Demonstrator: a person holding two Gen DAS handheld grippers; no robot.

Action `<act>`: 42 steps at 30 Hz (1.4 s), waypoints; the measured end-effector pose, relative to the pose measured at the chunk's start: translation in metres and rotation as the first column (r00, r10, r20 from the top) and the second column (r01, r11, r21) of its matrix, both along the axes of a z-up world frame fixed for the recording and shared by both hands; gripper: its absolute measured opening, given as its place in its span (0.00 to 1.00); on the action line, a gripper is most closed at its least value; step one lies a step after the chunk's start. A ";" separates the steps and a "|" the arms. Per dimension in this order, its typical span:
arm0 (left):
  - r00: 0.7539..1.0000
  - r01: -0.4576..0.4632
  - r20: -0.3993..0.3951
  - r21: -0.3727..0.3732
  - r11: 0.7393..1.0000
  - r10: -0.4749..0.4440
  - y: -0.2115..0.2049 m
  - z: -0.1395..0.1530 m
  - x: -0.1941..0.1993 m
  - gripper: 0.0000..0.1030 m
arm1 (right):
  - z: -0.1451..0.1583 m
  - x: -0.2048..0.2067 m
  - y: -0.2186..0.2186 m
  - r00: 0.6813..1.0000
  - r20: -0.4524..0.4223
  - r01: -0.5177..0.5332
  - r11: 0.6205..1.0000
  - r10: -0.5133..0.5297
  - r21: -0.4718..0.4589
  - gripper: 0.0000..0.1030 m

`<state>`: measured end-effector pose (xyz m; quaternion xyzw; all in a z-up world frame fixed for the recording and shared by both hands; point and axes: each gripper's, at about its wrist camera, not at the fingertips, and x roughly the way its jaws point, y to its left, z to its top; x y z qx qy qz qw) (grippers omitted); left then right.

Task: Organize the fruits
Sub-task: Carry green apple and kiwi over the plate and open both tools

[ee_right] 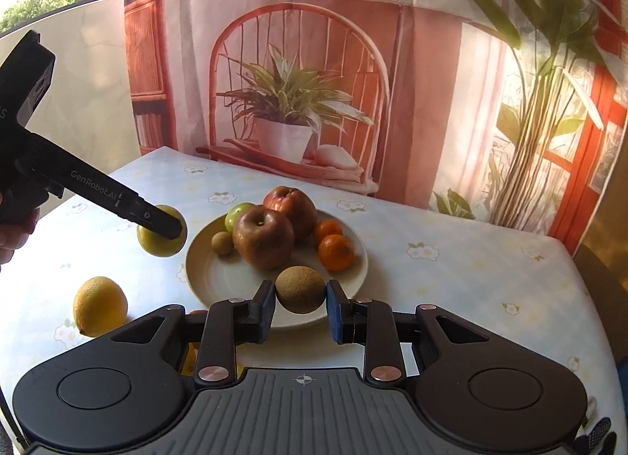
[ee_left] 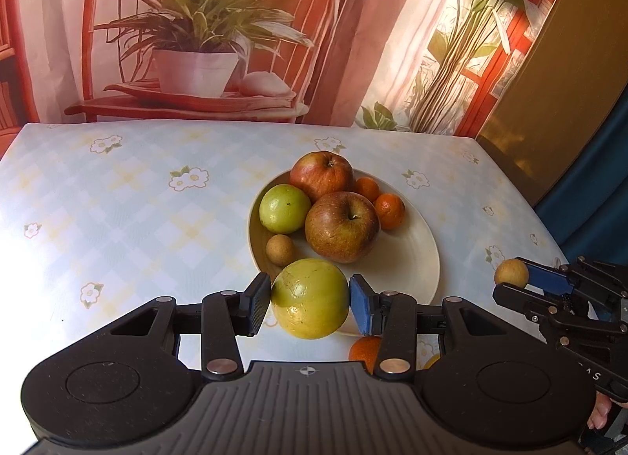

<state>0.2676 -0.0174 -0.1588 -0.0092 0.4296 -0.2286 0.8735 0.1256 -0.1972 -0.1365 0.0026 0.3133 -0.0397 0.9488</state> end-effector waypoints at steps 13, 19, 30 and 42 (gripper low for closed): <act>0.999 0.026 -0.046 0.102 0.995 -0.021 -0.032 -0.031 0.040 0.45 | -0.040 0.089 -0.019 0.990 -0.123 -0.072 0.997 0.067 -0.038 0.25; 0.998 0.056 -0.044 0.140 0.989 -0.050 -0.038 -0.042 0.042 0.45 | -0.061 0.108 -0.028 0.983 -0.173 -0.076 0.996 0.068 -0.040 0.25; 0.997 0.078 -0.005 0.196 0.978 -0.078 -0.045 -0.042 0.045 0.45 | -0.075 0.120 -0.039 0.980 -0.195 -0.058 0.998 0.050 -0.036 0.25; 0.998 0.064 -0.014 0.186 0.980 -0.062 -0.041 -0.044 0.049 0.46 | -0.072 0.114 -0.042 0.985 -0.173 -0.023 1.000 0.023 0.000 0.30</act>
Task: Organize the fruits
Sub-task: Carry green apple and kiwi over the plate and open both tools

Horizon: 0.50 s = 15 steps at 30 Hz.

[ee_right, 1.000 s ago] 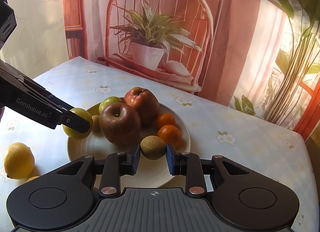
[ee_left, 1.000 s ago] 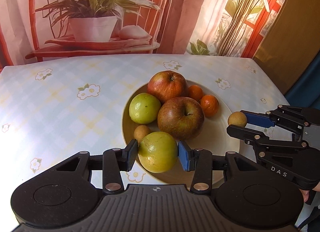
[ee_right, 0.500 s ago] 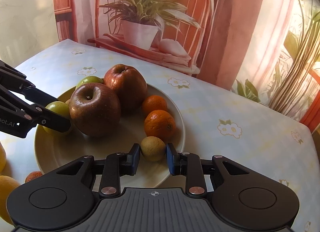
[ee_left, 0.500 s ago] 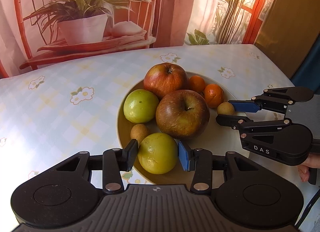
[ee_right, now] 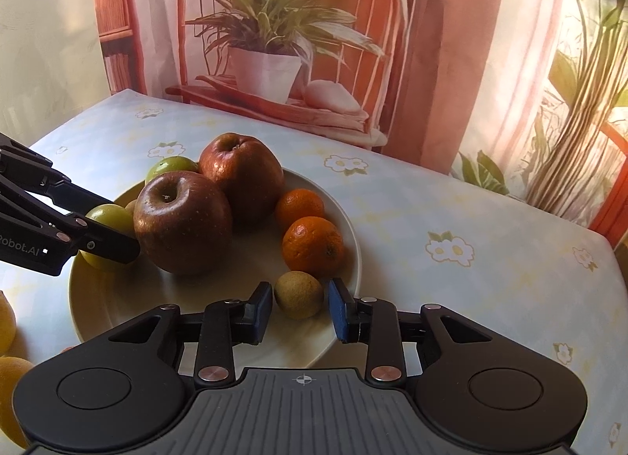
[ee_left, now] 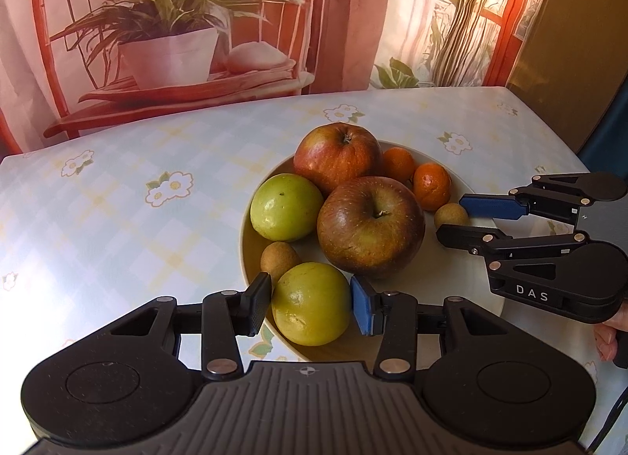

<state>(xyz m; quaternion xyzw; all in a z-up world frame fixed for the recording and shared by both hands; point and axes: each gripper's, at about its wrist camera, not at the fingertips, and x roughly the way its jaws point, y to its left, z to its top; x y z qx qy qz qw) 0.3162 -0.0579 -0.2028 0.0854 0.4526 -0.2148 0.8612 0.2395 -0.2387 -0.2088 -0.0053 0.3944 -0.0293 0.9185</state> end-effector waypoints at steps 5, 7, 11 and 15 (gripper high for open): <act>1.000 -0.022 -0.020 -0.040 0.999 0.021 0.006 0.002 0.001 0.46 | 0.005 -0.007 0.002 1.000 0.014 0.002 1.000 -0.002 0.002 0.32; 0.999 -0.032 -0.021 -0.054 0.998 0.031 0.009 0.005 0.000 0.46 | 0.008 -0.010 0.002 1.000 0.021 0.008 1.000 -0.008 0.008 0.32; 1.000 -0.028 -0.003 -0.051 0.998 0.028 0.011 0.011 -0.004 0.46 | 0.014 -0.019 0.002 0.999 0.034 0.024 1.000 -0.025 0.018 0.35; 1.000 -0.020 0.020 -0.048 0.999 0.021 0.012 0.018 -0.010 0.46 | 0.021 -0.031 0.005 0.997 0.062 0.042 0.998 -0.045 0.050 0.36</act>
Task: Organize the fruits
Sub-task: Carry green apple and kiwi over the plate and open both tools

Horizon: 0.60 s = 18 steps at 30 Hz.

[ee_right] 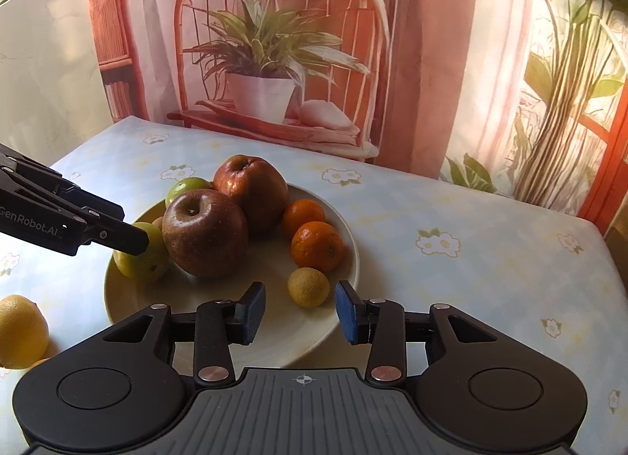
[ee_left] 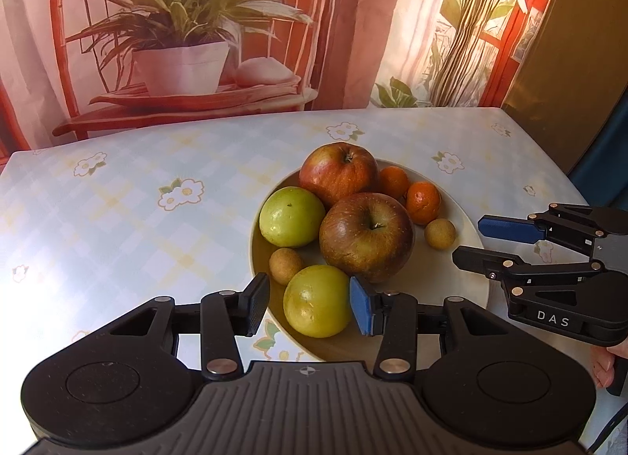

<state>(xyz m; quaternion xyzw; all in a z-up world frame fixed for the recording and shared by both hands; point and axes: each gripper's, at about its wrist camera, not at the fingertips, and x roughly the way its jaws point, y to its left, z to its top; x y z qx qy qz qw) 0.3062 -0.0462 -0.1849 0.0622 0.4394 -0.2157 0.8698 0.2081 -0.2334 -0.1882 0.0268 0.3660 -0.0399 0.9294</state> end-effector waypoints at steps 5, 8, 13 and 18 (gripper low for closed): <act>1.000 0.006 0.023 -0.001 1.000 -0.006 0.002 0.009 -0.007 0.46 | 0.004 -0.014 0.006 0.999 0.021 0.024 0.999 -0.025 0.029 0.36; 0.999 0.010 0.036 -0.002 1.000 -0.010 0.003 0.014 -0.013 0.46 | 0.007 -0.021 0.009 0.999 0.029 0.037 0.998 -0.038 0.044 0.36; 0.998 0.012 0.054 -0.006 1.000 -0.012 0.009 0.021 -0.023 0.46 | 0.011 -0.035 0.014 0.997 0.044 0.057 0.996 -0.059 0.063 0.36; 0.998 0.010 0.069 -0.005 1.000 -0.010 0.021 0.029 -0.036 0.46 | 0.015 -0.049 0.021 0.996 0.058 0.069 0.994 -0.074 0.082 0.36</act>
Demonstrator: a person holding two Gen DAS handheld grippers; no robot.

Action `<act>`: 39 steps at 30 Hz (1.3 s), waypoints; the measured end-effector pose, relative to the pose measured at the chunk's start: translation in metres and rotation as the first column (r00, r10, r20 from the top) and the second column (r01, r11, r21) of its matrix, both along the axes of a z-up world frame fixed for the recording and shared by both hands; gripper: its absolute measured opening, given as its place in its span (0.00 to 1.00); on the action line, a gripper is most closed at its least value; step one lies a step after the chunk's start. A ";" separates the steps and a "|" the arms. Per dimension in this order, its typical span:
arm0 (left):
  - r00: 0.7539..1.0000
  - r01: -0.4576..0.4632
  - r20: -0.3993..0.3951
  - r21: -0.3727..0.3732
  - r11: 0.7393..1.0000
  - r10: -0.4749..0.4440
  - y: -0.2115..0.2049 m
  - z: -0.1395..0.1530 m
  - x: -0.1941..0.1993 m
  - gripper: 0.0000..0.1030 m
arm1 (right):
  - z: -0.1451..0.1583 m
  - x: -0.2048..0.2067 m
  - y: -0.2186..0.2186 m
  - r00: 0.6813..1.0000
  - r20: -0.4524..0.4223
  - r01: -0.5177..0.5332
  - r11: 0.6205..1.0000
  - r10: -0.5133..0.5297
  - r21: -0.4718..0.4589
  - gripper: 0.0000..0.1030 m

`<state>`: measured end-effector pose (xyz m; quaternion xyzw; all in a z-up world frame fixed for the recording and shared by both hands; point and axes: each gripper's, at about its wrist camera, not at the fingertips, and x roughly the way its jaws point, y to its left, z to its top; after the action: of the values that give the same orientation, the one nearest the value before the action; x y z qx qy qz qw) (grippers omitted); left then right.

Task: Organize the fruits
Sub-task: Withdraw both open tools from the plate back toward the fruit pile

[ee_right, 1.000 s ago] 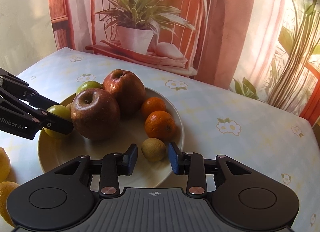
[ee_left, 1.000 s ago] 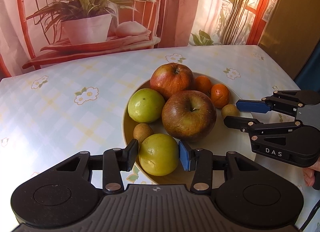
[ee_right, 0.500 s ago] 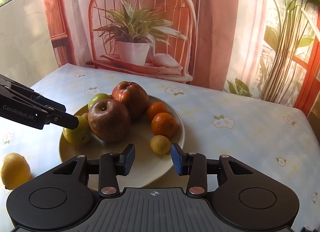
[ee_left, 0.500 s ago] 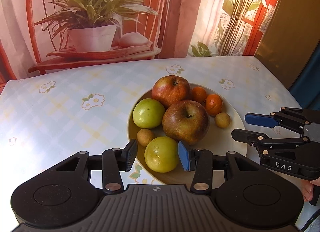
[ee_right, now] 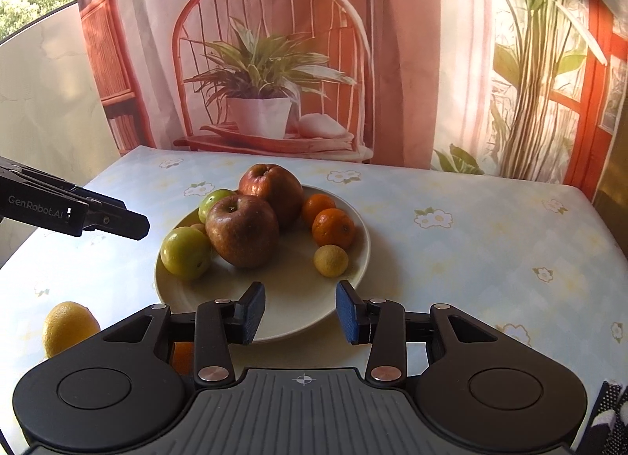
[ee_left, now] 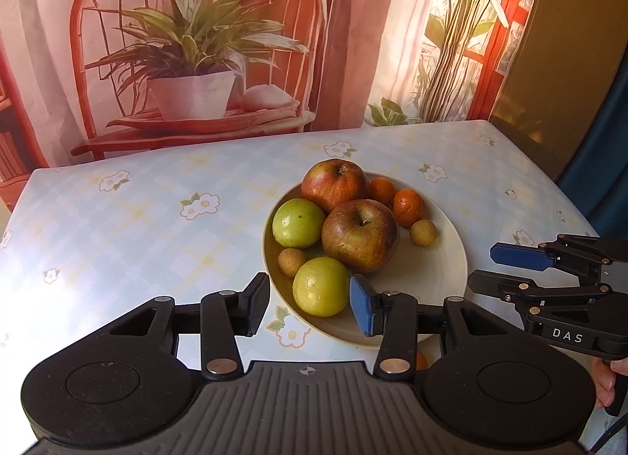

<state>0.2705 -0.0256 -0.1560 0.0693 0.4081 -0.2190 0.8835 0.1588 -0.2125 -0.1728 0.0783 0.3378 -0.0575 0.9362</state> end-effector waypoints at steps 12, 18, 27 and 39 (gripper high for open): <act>0.999 -0.044 0.007 -0.021 0.999 0.045 0.029 0.008 -0.027 0.46 | 0.005 -0.026 0.028 1.000 0.012 -0.012 1.000 0.012 0.004 0.36; 0.998 -0.059 -0.011 -0.055 0.997 0.059 0.035 0.004 -0.038 0.46 | 0.004 -0.031 0.049 0.999 0.000 -0.050 0.999 0.050 -0.015 0.36; 0.998 -0.058 -0.004 -0.065 0.996 0.058 0.040 0.002 -0.051 0.46 | 0.003 -0.032 0.075 0.992 -0.026 -0.122 0.992 0.121 -0.043 0.36; 0.999 -0.053 -0.005 -0.098 0.994 0.053 0.047 -0.002 -0.063 0.46 | -0.007 -0.021 0.078 0.989 -0.082 -0.133 0.984 0.124 -0.120 0.36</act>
<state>0.2074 0.0210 -0.1580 0.0148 0.3995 -0.2151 0.8910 0.1376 -0.1348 -0.1802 -0.0047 0.3723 -0.0207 0.9279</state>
